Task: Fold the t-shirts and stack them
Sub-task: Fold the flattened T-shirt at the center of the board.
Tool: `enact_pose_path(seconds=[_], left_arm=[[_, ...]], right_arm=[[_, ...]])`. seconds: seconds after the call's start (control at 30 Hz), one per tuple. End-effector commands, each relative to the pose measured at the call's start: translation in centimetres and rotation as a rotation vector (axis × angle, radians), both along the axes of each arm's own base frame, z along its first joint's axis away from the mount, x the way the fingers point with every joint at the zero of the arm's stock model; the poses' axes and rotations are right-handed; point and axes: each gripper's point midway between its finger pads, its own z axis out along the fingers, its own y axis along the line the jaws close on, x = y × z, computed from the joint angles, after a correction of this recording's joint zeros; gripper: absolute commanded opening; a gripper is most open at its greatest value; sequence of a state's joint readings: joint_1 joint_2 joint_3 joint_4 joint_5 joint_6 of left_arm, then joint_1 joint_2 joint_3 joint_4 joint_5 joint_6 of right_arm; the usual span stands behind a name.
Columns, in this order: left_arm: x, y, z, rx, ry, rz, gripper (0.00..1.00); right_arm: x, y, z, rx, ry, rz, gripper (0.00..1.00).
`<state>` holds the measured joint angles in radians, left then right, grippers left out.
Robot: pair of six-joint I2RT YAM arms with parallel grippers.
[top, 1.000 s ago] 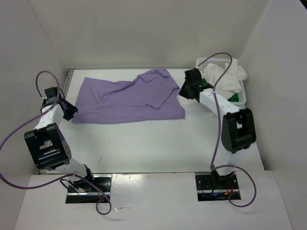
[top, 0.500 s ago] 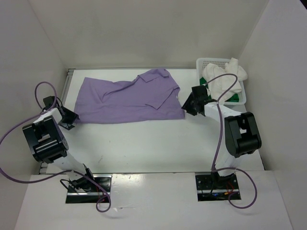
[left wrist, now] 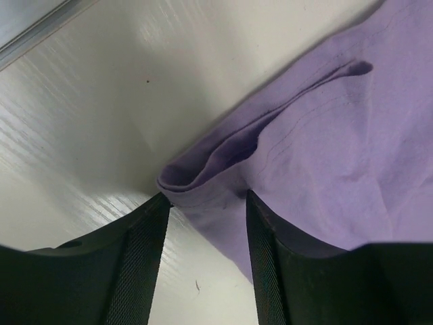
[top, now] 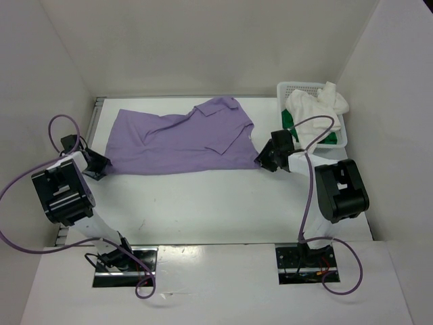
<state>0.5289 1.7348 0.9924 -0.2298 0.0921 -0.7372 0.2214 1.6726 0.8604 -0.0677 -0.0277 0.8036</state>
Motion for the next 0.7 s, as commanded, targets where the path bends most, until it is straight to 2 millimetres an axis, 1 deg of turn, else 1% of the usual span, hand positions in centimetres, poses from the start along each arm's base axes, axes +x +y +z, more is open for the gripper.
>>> enact_pose_path(seconds=[0.0, 0.03, 0.1, 0.13, 0.17, 0.2, 0.27, 0.3, 0.37, 0.4, 0.43, 0.47, 0.5, 0.57, 0.6, 0.67], left_arm=[[0.0, 0.5, -1.1, -0.003, 0.017, 0.014, 0.57], [0.0, 0.5, -1.1, -0.003, 0.017, 0.014, 0.52], [0.0, 0.5, -1.1, -0.003, 0.017, 0.014, 0.48], [0.0, 0.5, -1.1, -0.003, 0.017, 0.014, 0.46], [-0.1, 0.4, -1.5, -0.007, 0.025, 0.014, 0.41], [0.2, 0.6, -1.2, -0.003, 0.017, 0.014, 0.39], [0.2, 0.6, -1.2, 0.002, 0.018, 0.006, 0.35], [0.2, 0.6, -1.2, 0.002, 0.018, 0.006, 0.31], [0.1, 0.8, -1.3, 0.013, 0.024, 0.003, 0.27], [0.0, 0.9, -1.3, 0.02, 0.028, 0.008, 0.27], [0.0, 0.9, -1.3, 0.02, 0.028, 0.008, 0.24], [-0.2, 0.8, -1.4, 0.02, 0.037, 0.0, 0.23], [-0.2, 0.8, -1.4, 0.02, 0.037, 0.0, 0.23], [-0.2, 0.8, -1.4, 0.02, 0.037, 0.0, 0.19], [-0.4, 0.7, -1.5, 0.014, 0.047, -0.001, 0.19], [-0.4, 0.6, -1.5, 0.012, 0.044, -0.013, 0.17]], right_arm=[[0.0, 0.0, 1.3, 0.038, -0.041, -0.012, 0.47], [0.2, 0.1, 2.4, 0.044, -0.069, -0.012, 0.47], [-0.4, -0.1, 2.2, 0.041, -0.057, -0.012, 0.49], [-0.4, 0.1, 2.6, 0.045, -0.067, 0.001, 0.49], [-0.6, 0.0, 2.4, 0.043, -0.059, 0.001, 0.49], [-0.6, 0.0, 2.4, 0.043, -0.059, 0.001, 0.49], [-1.0, 0.3, 1.8, 0.039, -0.041, 0.01, 0.49], [-1.4, 0.2, 1.4, 0.037, -0.03, 0.01, 0.49], [-1.7, 0.1, 0.7, 0.033, -0.012, 0.01, 0.49], [-1.5, 0.2, 0.5, 0.034, -0.016, 0.01, 0.49], [-1.4, 0.2, 0.3, 0.034, -0.016, 0.01, 0.49], [-1.2, 0.3, 0.1, 0.032, -0.011, 0.01, 0.47], [-0.8, 0.3, -0.5, 0.029, 0.004, 0.01, 0.47], [-0.6, 0.6, -1.1, 0.017, 0.01, 0.011, 0.46], [-0.4, 0.6, -1.2, 0.017, 0.011, 0.011, 0.41], [0.1, 0.9, -0.9, 0.022, -0.011, -0.003, 0.37]])
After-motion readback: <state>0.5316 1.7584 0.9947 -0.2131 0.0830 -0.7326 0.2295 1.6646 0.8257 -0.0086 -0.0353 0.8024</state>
